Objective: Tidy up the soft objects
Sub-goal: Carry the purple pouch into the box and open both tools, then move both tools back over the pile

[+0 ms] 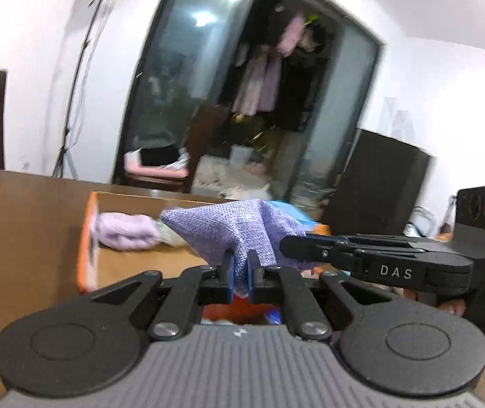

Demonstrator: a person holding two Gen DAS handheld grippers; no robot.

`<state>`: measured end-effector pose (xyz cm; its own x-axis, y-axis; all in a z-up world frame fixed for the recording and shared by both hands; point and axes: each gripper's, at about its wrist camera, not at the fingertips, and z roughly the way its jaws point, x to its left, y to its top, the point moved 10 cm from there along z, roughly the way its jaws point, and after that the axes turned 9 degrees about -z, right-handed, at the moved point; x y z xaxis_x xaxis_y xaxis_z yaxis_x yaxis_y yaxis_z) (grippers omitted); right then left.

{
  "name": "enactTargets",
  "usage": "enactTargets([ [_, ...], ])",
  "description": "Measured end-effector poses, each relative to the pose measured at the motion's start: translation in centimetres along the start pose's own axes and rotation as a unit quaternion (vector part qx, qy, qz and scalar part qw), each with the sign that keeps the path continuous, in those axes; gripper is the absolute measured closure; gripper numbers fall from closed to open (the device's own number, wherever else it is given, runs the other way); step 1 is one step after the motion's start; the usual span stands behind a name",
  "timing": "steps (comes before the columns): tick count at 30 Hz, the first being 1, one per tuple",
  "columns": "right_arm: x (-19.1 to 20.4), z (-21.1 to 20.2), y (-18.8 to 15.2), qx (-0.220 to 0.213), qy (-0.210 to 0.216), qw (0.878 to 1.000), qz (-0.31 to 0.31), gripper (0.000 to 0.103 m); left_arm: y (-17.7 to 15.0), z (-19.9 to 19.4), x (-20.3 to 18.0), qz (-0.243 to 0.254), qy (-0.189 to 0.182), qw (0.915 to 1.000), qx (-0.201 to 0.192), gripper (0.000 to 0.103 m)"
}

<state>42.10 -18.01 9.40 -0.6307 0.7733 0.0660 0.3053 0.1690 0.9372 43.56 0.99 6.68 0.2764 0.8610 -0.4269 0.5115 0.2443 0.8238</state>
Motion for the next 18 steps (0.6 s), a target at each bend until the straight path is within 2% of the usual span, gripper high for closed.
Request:
enactTargets([
  [2, -1.5, 4.3, 0.8, 0.026, 0.005, 0.999, 0.018, 0.091, 1.3, 3.4, 2.6, -0.004, 0.032, 0.9993, 0.019, 0.095],
  [5, -3.1, 10.7, 0.1, 0.078, -0.001, 0.996, 0.034, 0.091, 1.2, 7.2, 6.2, -0.006, 0.084, 0.995, 0.053, 0.094],
  [6, -3.3, 12.5, -0.6, 0.098, 0.0, 0.995, 0.037, 0.091, 0.9, 8.0, 7.2, 0.007, 0.108, 0.9924, 0.058, 0.091],
  [8, -3.0, 15.4, -2.4, 0.138, 0.011, 0.989, 0.046, 0.09, 0.1, 8.7, 8.8, 0.018, 0.144, 0.9876, 0.059, 0.075],
  [10, -2.4, 17.5, -3.9, 0.173, 0.027, 0.983, 0.049, 0.081, -0.6, 8.8, 9.9, 0.008, 0.142, 0.9877, 0.065, 0.064],
  [12, -1.5, 18.4, -5.0, 0.2, 0.04, 0.978, 0.04, 0.08, -0.6, 8.1, 10.3, -0.006, 0.141, 0.9883, 0.058, 0.058],
  [13, -1.0, 18.3, -5.0, 0.198, 0.047, 0.978, 0.035, 0.072, -0.5, 7.5, 10.3, -0.007, 0.139, 0.9891, 0.049, 0.056],
  [14, -0.9, 18.2, -4.9, 0.194, 0.05, 0.979, 0.033, 0.067, -0.2, 6.8, 10.3, -0.009, 0.138, 0.9896, 0.04, 0.055],
  [15, -0.9, 17.7, -4.6, 0.188, 0.048, 0.981, 0.031, 0.058, 0.1, 6.1, 10.0, -0.008, 0.139, 0.9897, 0.03, 0.05],
  [16, -1.1, 17.0, -4.0, 0.18, 0.044, 0.982, 0.028, 0.054, 0.6, 5.4, 9.6, -0.005, 0.143, 0.9895, 0.019, 0.045],
  [18, -1.6, 14.8, -2.8, 0.157, 0.036, 0.987, 0.023, 0.052, 1.0, 3.0, 8.5, 0.004, 0.153, 0.9882, -0.01, 0.038],
])
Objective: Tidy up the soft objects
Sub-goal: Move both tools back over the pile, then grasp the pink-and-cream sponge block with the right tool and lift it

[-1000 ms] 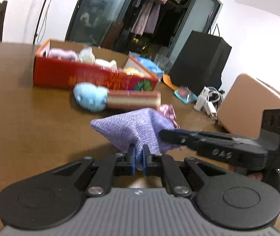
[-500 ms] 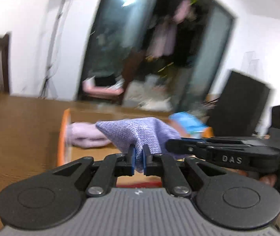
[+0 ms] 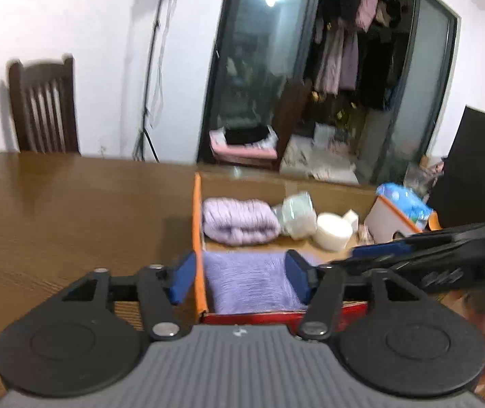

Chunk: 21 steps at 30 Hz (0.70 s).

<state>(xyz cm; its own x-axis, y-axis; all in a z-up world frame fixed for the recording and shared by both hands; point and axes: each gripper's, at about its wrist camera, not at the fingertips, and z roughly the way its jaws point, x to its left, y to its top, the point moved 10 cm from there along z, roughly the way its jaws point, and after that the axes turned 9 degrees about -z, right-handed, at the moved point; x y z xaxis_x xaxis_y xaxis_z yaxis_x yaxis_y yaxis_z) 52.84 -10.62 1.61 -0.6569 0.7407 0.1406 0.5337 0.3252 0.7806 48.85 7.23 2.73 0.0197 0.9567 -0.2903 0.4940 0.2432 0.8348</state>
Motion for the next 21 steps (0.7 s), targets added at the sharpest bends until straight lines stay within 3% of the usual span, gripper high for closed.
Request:
enactTargets([
  [4, -0.6, -6.4, 0.2, -0.064, -0.014, 0.998, 0.008, 0.037, -0.9, -4.6, -1.1, -0.001, -0.009, 0.9994, -0.033, 0.03],
  [8, -0.6, -12.1, -2.7, -0.105, -0.053, 0.993, 0.009, 0.034, -3.7, -7.9, -2.3, 0.012, -0.007, 0.9987, -0.049, 0.023],
  [12, -0.1, -14.6, -7.8, -0.099, -0.088, 0.991, 0.0, 0.034, -7.1, -9.4, -3.1, -0.002, -0.012, 0.9997, -0.023, 0.021],
  [15, 0.2, -15.8, -10.9, -0.1, -0.087, 0.991, 0.017, 0.033, -9.1, -9.8, -3.6, -0.011, -0.01, 0.9999, -0.004, 0.02],
  [18, 0.3, -16.8, -13.0, -0.106, -0.094, 0.989, 0.034, 0.033, -10.5, -9.2, -4.0, -0.008, 0.005, 0.9998, 0.016, 0.02],
  [21, 0.3, -17.1, -13.9, -0.109, -0.094, 0.989, 0.033, 0.033, -10.8, -9.3, -4.6, 0.004, 0.007, 0.9999, 0.01, 0.02],
])
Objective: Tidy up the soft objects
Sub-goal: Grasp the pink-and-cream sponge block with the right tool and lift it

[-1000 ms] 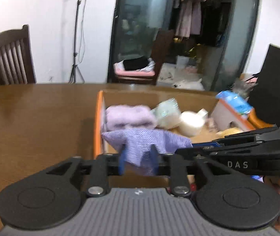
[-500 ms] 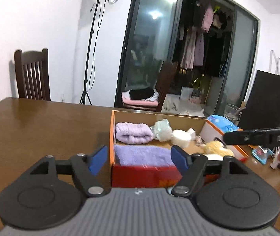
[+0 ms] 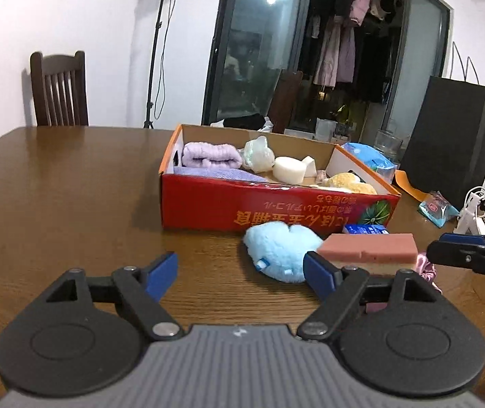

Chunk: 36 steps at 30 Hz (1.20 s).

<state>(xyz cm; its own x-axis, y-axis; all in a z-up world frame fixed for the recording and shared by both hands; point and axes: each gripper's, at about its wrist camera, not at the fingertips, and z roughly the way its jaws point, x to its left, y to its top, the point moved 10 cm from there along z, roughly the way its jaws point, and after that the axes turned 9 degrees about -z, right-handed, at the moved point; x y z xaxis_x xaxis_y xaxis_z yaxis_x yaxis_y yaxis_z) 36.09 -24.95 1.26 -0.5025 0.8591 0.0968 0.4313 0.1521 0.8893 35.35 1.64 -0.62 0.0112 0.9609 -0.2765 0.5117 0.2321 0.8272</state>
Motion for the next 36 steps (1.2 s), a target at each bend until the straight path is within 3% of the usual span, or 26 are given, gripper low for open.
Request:
enactTargets([
  [10, 0.9, 1.2, -0.2, 0.003, -0.008, 1.0, -0.004, 0.026, -0.2, 1.7, -1.1, -0.008, -0.037, 0.9993, 0.007, 0.017],
  [15, 1.3, 2.2, -0.1, -0.011, -0.004, 1.0, -0.01, 0.017, -0.8, 4.1, -1.2, -0.006, -0.021, 0.9993, 0.032, 0.017],
  [27, 0.9, 6.2, -0.7, 0.027, -0.026, 0.998, -0.043, 0.014, -1.2, 5.1, -1.3, -0.026, -0.038, 0.9984, 0.034, 0.017],
  [30, 0.4, 6.5, -0.7, 0.03, -0.035, 0.998, -0.036, 0.014, -1.5, 4.7, -1.3, -0.03, -0.048, 0.9978, 0.035, 0.017],
  [36, -0.4, 7.1, -0.5, 0.024, -0.02, 0.999, -0.016, 0.012, -1.9, 5.0, -1.2, -0.031, -0.035, 0.998, 0.044, 0.017],
])
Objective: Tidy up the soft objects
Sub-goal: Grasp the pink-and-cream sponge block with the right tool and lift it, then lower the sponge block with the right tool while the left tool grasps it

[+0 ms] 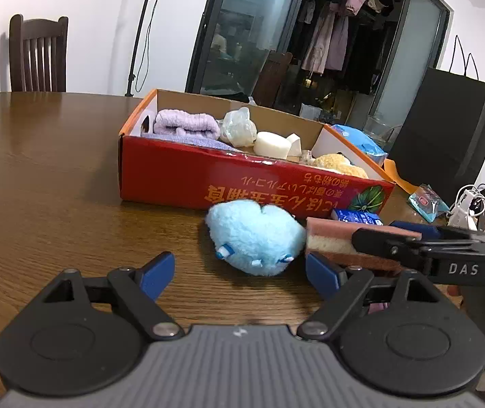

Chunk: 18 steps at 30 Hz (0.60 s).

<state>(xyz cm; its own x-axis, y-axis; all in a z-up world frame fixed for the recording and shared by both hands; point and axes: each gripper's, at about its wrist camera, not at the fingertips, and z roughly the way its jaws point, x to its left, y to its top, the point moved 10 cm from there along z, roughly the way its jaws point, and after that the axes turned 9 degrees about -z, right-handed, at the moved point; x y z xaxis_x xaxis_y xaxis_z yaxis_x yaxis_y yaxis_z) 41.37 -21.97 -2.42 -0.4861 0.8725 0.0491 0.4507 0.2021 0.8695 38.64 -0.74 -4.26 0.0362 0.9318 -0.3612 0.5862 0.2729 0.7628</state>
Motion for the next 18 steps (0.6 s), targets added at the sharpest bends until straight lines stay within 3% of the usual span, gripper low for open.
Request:
enactTargets([
  [3, -0.3, 0.5, -0.4, 0.006, 0.026, 0.999, 0.019, 0.013, 0.0, -0.4, -0.5, 0.001, -0.002, 1.0, -0.004, 0.017],
  [6, -0.4, 0.6, -0.6, 0.001, 0.053, 0.998, 0.035, 0.021, -0.2, -0.9, -0.9, 0.008, -0.005, 0.9999, -0.008, 0.017],
  [9, -0.2, -0.4, -0.3, -0.013, 0.051, 0.998, 0.032, 0.024, -0.3, -1.6, -0.9, 0.003, -0.012, 0.9999, -0.01, 0.017],
  [13, 1.6, -4.6, 1.0, -0.064, 0.051, 0.997, 0.009, 0.024, 0.0, -3.8, -1.3, -0.019, -0.045, 0.9986, -0.019, 0.017],
  [15, 3.7, -7.3, 0.9, -0.083, 0.078, 0.993, -0.01, 0.027, -0.2, -5.3, -0.9, -0.039, -0.065, 0.9969, -0.023, 0.017],
  [18, 7.0, -9.3, -1.4, -0.061, 0.099, 0.992, -0.053, 0.034, -2.0, -6.4, -0.1, -0.073, -0.091, 0.9932, 0.002, 0.018],
])
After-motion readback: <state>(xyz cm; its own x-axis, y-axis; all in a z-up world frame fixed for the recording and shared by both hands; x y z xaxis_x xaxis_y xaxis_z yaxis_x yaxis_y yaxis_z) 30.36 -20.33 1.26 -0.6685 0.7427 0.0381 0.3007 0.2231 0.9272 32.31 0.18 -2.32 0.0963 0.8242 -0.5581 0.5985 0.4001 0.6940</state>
